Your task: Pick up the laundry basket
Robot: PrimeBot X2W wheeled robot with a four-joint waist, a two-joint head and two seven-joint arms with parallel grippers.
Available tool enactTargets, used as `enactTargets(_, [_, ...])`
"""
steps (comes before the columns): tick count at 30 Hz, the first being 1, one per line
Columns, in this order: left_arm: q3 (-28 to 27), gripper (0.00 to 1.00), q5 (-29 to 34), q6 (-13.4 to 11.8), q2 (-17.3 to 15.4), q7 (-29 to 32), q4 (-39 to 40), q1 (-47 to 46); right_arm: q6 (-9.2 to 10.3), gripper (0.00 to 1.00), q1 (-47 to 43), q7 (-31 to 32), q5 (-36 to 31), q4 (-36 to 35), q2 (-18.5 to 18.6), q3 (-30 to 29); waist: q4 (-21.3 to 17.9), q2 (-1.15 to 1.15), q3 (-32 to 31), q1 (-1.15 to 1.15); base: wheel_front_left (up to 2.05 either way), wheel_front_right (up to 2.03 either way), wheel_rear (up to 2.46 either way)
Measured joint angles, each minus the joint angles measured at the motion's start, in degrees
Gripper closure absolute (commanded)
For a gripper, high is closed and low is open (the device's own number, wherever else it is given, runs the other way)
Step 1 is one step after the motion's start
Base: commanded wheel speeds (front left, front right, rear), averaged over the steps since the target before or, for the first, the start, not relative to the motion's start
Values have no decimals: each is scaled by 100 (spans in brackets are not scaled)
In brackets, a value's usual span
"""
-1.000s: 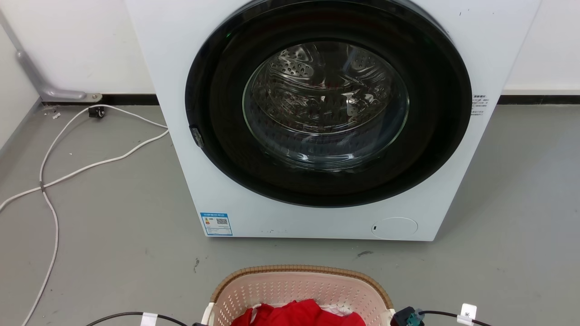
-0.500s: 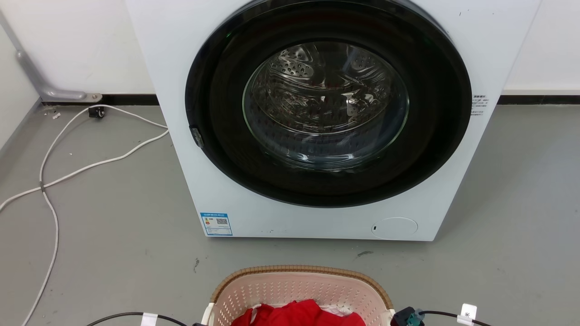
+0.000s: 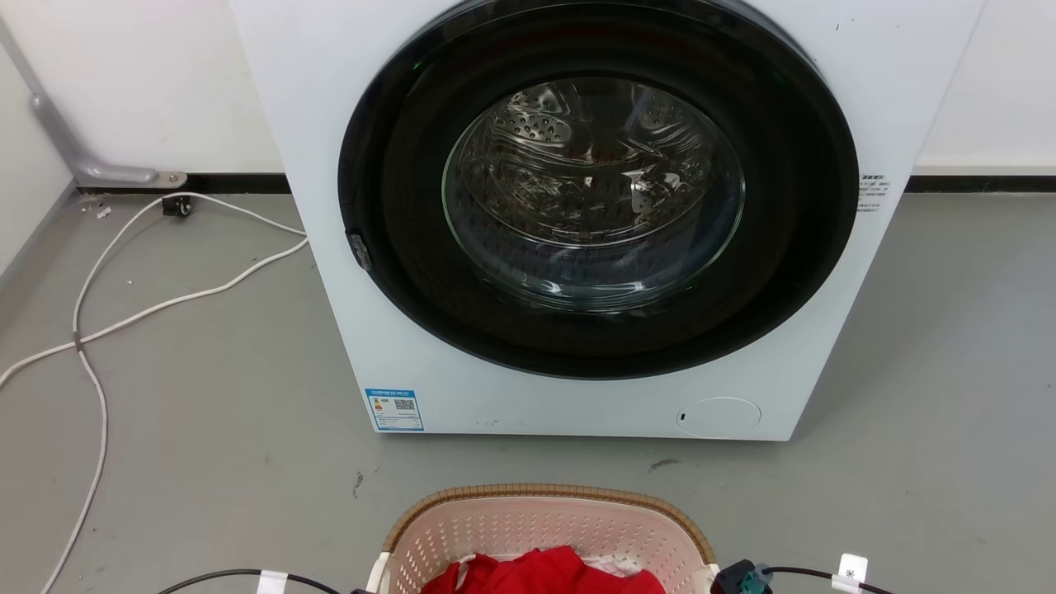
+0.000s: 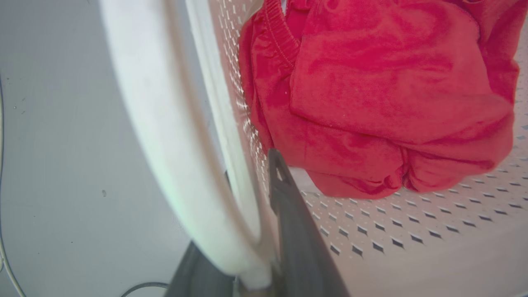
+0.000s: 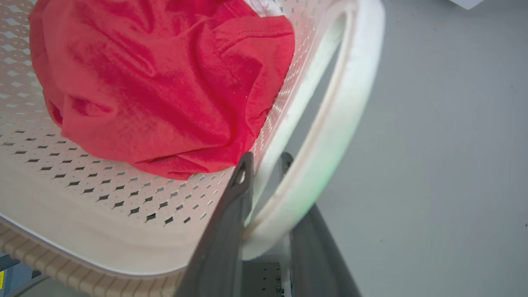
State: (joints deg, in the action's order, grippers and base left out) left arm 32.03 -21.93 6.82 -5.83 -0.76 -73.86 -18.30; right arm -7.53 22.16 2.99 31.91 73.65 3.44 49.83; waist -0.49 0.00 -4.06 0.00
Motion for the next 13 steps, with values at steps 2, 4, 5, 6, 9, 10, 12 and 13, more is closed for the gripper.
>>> enactTargets(2, [14, 100, -3, 0, -5, -1, 0, 0, 0, 100, -1, 0, 8, 0, 0, 8, -1, 0, -2, 0, 0, 0, 0])
enactTargets(4, [26, 100, -16, 0, -10, -1, 1, 0, 0, 100, -1, 0, 9, 0, 0, 14, -3, 0, -1, 0, 0, 0, 0])
enactTargets(5, [31, 100, -36, 0, -10, -1, 1, 0, 0, 100, -1, 0, 9, 0, 0, 16, -4, 0, 2, 0, 0, 0, 0])
enactTargets(6, [38, 100, -44, 0, -11, 0, 1, 0, 0, 100, -1, 0, 14, 0, 0, 16, -5, 0, 4, 0, 0, 0, 0])
enactTargets(9, [59, 100, -52, 1, -15, 0, 1, 0, 0, 100, -1, 0, 25, 0, -1, 25, -8, 0, 8, 0, 0, 0, 0])
enactTargets(10, [66, 100, -55, 1, -18, 0, 1, 0, 0, 100, -1, 0, 25, 0, -1, 25, -9, 0, 10, 0, 0, 0, 0])
enactTargets(12, [78, 100, -60, 1, -19, 0, 1, 0, 0, 100, -1, 0, 25, 0, -1, 30, -11, 0, 11, 0, 0, 0, 0])
enactTargets(13, [82, 100, -65, 1, -19, 0, 1, 0, 0, 100, -1, 0, 25, 0, -1, 32, -12, 0, 10, 0, 0, 0, 0])
